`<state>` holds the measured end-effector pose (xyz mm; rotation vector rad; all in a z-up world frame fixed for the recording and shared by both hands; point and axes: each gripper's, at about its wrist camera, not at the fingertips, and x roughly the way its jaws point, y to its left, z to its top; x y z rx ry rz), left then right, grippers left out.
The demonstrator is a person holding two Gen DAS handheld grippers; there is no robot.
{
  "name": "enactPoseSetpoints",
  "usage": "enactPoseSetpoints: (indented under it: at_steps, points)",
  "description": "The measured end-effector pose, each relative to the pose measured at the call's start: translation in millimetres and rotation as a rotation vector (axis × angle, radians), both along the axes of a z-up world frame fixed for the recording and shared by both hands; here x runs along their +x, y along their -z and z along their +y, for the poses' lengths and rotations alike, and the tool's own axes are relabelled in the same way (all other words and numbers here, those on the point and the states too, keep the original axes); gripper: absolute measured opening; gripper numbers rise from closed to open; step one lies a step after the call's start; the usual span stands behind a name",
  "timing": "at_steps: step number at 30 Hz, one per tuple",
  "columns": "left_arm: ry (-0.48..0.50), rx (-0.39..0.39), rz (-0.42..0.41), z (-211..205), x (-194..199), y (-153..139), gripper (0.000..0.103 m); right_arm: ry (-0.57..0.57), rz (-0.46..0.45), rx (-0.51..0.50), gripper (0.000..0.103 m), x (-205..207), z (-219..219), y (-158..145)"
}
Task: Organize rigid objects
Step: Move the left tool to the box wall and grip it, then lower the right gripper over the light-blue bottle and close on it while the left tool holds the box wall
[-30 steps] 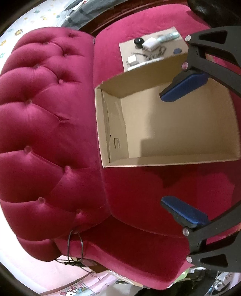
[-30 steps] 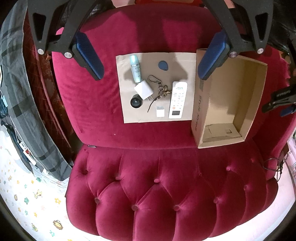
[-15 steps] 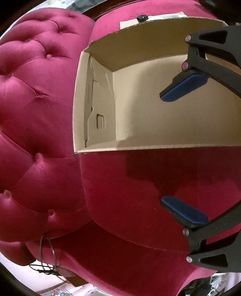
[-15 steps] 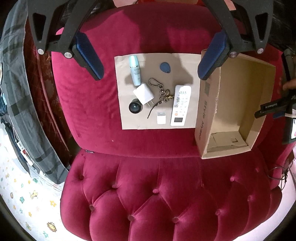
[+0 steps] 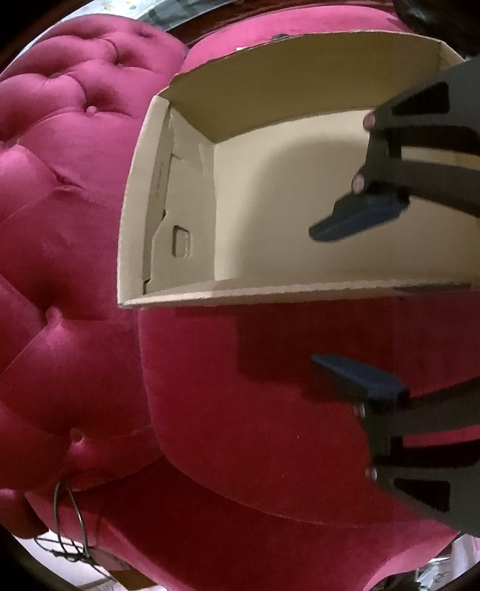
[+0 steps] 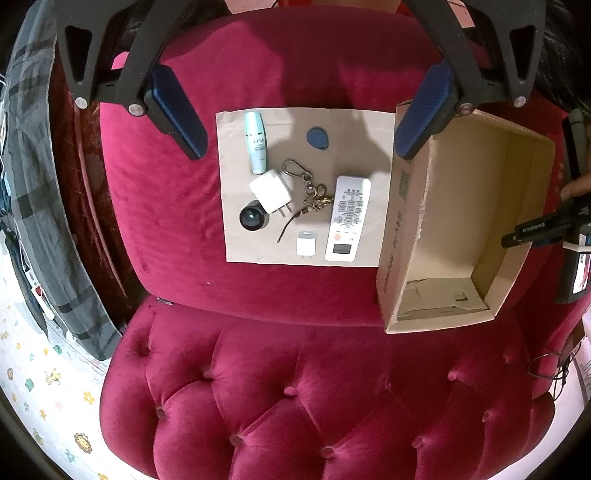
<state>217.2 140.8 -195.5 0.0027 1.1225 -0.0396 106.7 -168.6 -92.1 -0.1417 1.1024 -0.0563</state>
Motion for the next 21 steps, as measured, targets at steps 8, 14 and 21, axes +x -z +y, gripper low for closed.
enactPoseSetpoints:
  at_steps: [8, 14, 21]
  points:
    - [0.0, -0.018, 0.014, 5, 1, 8, 0.021, 0.004, 0.002, -0.008, 0.103, 4, -3, 6]
    - [0.005, 0.005, -0.006, 0, -2, 7, 0.016, 0.022, 0.015, -0.004, 0.103, 6, -14, 14]
    - [0.009, 0.017, -0.008, 1, -4, 6, 0.016, 0.045, 0.031, 0.039, 0.103, 10, -35, 36]
